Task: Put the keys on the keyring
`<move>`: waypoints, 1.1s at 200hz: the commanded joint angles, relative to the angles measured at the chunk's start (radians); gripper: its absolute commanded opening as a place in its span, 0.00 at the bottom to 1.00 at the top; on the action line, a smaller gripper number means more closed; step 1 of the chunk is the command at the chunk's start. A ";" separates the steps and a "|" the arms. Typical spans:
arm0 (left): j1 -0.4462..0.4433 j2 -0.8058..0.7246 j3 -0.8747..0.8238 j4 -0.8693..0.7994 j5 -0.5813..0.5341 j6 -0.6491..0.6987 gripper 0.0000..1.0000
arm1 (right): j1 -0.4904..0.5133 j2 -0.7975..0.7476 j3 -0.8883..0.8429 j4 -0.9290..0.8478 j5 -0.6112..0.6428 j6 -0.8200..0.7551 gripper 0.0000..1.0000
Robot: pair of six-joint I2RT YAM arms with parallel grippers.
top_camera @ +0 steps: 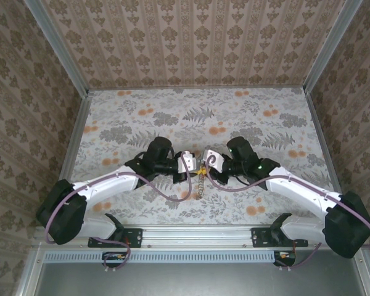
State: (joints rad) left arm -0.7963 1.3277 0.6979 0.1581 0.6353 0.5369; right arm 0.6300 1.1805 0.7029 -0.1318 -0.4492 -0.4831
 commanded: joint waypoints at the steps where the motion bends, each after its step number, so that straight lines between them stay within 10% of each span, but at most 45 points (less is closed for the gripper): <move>1: 0.017 0.002 -0.043 0.154 0.063 -0.069 0.00 | -0.011 -0.033 -0.069 0.127 -0.019 0.039 0.16; 220: 0.060 0.090 -0.202 0.680 0.086 -0.280 0.00 | -0.067 0.025 -0.217 0.396 -0.066 0.391 0.01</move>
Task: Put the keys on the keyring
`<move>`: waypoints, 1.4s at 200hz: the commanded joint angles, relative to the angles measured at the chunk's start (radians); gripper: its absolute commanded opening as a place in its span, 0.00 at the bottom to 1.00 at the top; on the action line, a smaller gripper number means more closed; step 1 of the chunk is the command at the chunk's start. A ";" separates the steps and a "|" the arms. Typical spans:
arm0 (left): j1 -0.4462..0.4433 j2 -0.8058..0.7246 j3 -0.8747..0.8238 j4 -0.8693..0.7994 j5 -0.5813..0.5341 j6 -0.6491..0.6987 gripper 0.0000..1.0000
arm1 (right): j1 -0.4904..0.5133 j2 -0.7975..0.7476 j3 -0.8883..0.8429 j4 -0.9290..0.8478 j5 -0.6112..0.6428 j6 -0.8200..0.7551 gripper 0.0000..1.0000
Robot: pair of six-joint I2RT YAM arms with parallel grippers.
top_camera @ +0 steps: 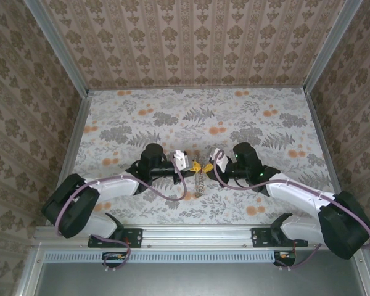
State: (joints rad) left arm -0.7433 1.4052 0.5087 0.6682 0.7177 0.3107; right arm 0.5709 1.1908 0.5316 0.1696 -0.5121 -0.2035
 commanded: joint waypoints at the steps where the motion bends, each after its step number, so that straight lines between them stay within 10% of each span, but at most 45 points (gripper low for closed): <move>1: 0.008 0.013 -0.014 0.171 0.003 -0.054 0.00 | -0.008 0.017 -0.048 0.098 -0.005 0.116 0.01; 160: 0.006 0.097 -0.053 0.323 -0.027 -0.088 0.00 | -0.008 0.043 -0.047 -0.011 0.051 0.320 0.13; 280: -0.007 0.075 -0.020 0.234 -0.015 -0.061 0.00 | -0.008 -0.040 0.075 -0.081 0.058 0.059 0.31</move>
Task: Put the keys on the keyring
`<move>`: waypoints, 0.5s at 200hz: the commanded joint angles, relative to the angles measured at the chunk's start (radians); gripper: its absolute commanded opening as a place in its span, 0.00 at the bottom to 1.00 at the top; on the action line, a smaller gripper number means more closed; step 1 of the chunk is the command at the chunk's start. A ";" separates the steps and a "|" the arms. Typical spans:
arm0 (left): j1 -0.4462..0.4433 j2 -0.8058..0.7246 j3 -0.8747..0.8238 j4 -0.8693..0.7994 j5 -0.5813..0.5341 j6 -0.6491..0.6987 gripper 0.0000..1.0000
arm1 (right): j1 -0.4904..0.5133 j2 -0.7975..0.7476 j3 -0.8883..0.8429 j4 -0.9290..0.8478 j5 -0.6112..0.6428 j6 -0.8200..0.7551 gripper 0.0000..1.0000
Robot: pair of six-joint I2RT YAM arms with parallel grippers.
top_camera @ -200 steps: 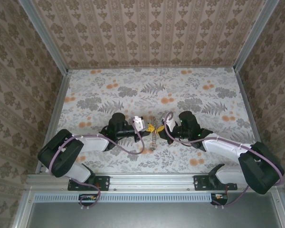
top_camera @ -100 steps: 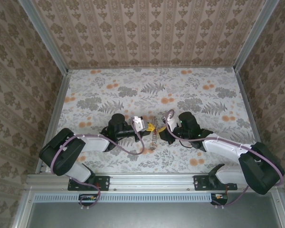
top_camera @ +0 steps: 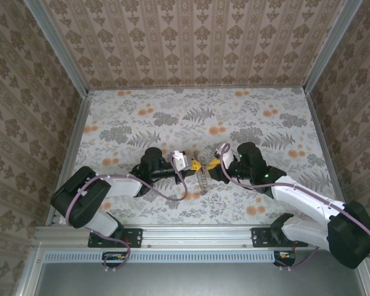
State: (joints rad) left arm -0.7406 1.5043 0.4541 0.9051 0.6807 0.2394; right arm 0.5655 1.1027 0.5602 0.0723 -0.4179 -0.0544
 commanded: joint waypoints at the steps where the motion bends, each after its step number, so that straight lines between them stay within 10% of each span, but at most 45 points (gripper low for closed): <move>1: -0.009 -0.024 0.034 -0.003 0.022 0.011 0.00 | -0.003 0.051 0.049 0.015 -0.036 -0.092 0.31; 100: -0.013 -0.036 0.040 -0.029 0.022 0.020 0.00 | -0.003 0.168 0.049 0.087 -0.057 -0.085 0.20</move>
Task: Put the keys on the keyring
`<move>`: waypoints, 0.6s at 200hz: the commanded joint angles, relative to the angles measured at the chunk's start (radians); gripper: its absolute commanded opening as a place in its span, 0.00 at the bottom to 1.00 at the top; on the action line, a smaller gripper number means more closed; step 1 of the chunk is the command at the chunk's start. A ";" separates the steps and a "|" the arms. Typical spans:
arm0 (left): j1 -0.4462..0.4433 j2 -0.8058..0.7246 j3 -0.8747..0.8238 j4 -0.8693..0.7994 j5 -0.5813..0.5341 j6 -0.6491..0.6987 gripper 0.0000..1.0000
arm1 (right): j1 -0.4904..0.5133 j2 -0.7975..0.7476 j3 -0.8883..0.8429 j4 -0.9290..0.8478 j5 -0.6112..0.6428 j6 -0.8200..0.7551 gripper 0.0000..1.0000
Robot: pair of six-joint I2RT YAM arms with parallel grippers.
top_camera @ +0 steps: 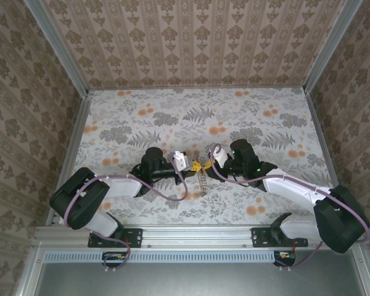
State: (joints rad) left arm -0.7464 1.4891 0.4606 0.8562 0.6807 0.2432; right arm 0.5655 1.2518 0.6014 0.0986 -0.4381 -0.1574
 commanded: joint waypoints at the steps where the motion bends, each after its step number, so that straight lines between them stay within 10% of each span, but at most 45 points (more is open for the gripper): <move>1: -0.007 -0.020 0.033 0.021 0.022 0.016 0.00 | -0.004 0.019 0.008 0.061 -0.038 0.020 0.19; 52: -0.007 -0.014 0.033 0.037 0.023 0.011 0.00 | -0.006 0.061 0.003 0.026 0.011 0.049 0.07; 120: -0.006 -0.013 0.027 0.034 0.020 0.014 0.00 | -0.006 -0.059 -0.027 -0.007 0.079 0.008 0.19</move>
State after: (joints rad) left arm -0.7464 1.4895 0.4664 0.8516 0.6697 0.2432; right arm 0.5655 1.2682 0.5915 0.1169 -0.4179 -0.1116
